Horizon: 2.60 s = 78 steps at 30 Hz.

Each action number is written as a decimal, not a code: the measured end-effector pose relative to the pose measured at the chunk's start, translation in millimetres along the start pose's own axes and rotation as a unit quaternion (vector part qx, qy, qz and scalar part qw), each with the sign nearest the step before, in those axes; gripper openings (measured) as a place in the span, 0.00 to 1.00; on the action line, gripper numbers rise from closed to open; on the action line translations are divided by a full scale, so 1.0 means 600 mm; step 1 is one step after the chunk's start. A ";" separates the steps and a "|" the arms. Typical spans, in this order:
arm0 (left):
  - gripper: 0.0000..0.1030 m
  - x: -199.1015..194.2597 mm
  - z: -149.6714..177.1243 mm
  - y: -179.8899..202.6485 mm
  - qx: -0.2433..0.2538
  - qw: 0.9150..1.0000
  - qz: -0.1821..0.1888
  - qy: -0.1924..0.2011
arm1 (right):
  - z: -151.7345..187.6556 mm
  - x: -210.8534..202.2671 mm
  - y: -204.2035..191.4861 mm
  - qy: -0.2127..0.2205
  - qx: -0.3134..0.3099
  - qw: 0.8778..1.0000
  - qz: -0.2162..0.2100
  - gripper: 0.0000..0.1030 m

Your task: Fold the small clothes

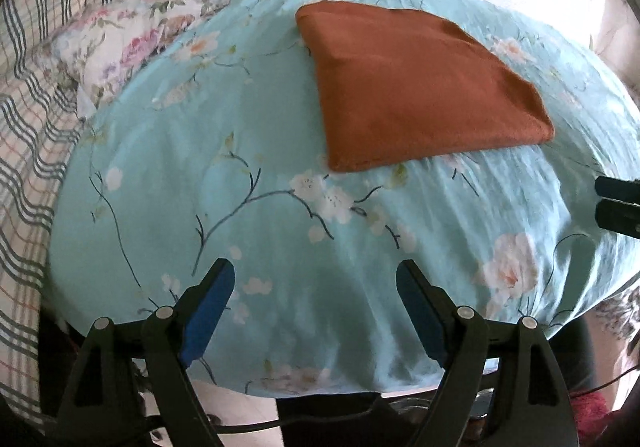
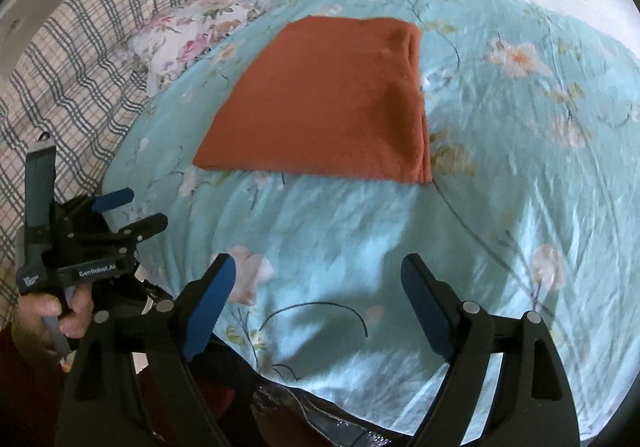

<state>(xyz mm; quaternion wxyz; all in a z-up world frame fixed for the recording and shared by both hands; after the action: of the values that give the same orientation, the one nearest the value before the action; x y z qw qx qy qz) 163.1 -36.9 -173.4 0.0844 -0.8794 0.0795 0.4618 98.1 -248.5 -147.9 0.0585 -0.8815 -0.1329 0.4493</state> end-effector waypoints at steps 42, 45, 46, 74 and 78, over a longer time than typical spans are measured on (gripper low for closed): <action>0.90 -0.010 -0.144 0.010 0.012 0.998 -0.043 0.039 | -0.113 0.051 0.038 -0.002 -0.019 1.000 0.018 0.99; 0.90 -0.007 -0.150 0.012 0.014 0.998 -0.044 0.040 | -0.121 0.052 0.041 0.000 -0.020 1.000 0.017 0.99; 0.90 -0.007 -0.152 0.013 0.014 0.998 -0.043 0.040 | -0.124 0.053 0.043 0.000 -0.020 1.000 0.017 0.99; 0.90 -0.020 -0.153 0.028 0.009 0.998 -0.027 0.048 | -0.109 0.060 0.024 -0.014 -0.032 0.999 0.007 0.99; 0.90 -0.018 -0.151 0.028 0.010 0.999 -0.025 0.045 | -0.110 0.059 0.024 -0.013 -0.033 0.999 0.007 0.99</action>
<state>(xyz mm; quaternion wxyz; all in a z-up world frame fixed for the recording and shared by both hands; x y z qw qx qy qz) 225.7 -72.8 -115.5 0.1007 -0.9002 0.0653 0.4185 173.8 -250.8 -139.6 0.0246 -0.8780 -0.1425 0.4563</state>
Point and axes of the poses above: each gripper's, at about its wrist camera, not at the fingertips, and x roughly the way its jaws point, y to its right, z to its underside, the point moved 10 cm from there along x, roughly the way its jaws point, and after that the axes turned 4 degrees about -x, right-handed, at the moved point
